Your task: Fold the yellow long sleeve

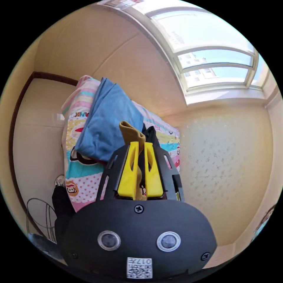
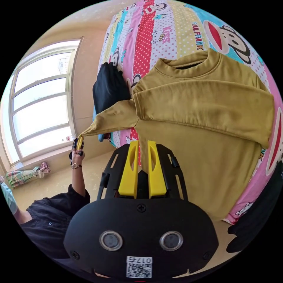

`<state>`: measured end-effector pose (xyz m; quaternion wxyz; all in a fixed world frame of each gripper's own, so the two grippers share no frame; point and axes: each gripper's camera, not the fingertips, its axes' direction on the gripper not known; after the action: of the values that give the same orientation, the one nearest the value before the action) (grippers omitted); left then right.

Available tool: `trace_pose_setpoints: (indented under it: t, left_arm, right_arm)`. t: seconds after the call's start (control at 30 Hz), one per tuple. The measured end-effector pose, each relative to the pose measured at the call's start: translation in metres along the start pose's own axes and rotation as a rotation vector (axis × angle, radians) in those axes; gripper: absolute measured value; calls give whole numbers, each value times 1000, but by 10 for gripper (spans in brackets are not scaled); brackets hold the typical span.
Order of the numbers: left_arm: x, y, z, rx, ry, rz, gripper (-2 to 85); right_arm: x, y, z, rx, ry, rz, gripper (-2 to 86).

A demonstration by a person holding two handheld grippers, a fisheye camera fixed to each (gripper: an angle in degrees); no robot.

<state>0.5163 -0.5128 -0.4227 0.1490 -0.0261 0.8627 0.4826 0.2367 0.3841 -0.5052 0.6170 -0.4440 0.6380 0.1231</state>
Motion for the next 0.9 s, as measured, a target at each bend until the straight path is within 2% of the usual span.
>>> trace_pose_setpoints:
  t: [0.1,0.17,0.27,0.43,0.5,0.57,0.7,0.8,0.9]
  left_arm:
    - [68,38,5,-101,109,261,41]
    - [120,98,29,-232,246,496,41]
    - [161,203,88,-465,407,685,41]
    - [174,387,204,-816,497,838,40]
    - [164,450,245,-892,458,892,41]
    - [128,520,308,-1036,331,881,56]
    - [52,573,358,-1237,193,757,87]
    - [7,560,325,-1193,116,782,94]
    - [-38,518,270,-1020,-163,877,121]
  right_arm:
    - [11,20,-26,48,-59,28,38]
    - [21,37,-47,83,-83,36,34]
    - [41,71,-81,115,-100,55,30]
    - [76,138,-129,165,-125,86,30]
    - [95,170,-142,181,-97,137,32]
    - [111,191,-147,192,-81,181,35]
    - [150,221,-132,169,-123,279,50]
    - [164,226,-112,128,-117,310,64]
    - [164,223,-99,123,-3,313,79]
